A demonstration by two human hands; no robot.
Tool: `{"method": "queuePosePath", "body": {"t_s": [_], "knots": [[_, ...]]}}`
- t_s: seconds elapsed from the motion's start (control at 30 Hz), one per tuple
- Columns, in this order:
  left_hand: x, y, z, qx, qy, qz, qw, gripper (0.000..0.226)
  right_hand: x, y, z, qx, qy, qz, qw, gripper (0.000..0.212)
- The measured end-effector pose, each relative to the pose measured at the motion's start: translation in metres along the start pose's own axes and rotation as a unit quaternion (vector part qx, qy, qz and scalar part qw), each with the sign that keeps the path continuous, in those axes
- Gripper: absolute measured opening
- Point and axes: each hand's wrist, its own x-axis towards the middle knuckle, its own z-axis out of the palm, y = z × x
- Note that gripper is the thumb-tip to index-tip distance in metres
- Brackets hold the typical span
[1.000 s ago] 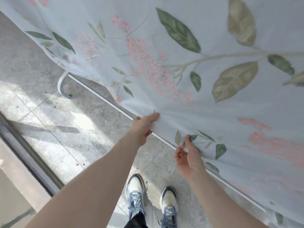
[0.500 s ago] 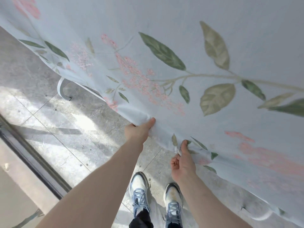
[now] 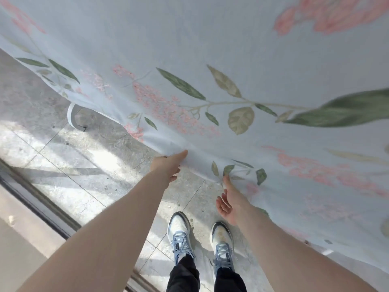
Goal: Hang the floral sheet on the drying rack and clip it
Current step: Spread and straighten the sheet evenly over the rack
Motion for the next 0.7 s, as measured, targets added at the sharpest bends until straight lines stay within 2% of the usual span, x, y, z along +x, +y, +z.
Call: {"method": "queuePosePath", "body": {"t_s": [0.1,0.23,0.3,0.53,0.7], "knots": [[-0.024,-0.011,-0.015,0.093,-0.024,0.008,0.995,0.042,-0.023,0.014,-0.034,-0.048,-0.005,-0.01,0.999,0.054],[-0.066,-0.026,-0.019,0.196,-0.047,0.064,0.977,0.042,-0.053,0.033,-0.099,-0.124,0.036,-0.064,0.99,0.051],[-0.09,-0.032,-0.011,0.207,-0.071,0.077,0.973,0.039,-0.061,0.04,-0.131,-0.15,0.05,-0.085,0.984,0.051],[-0.149,-0.058,0.05,0.192,-0.104,0.092,0.971,0.031,-0.053,0.043,-0.214,-0.12,0.078,-0.133,0.981,0.058],[-0.183,-0.102,0.118,0.179,-0.109,0.09,0.974,0.033,-0.04,0.034,-0.266,-0.127,0.059,-0.139,0.98,0.06]]}}
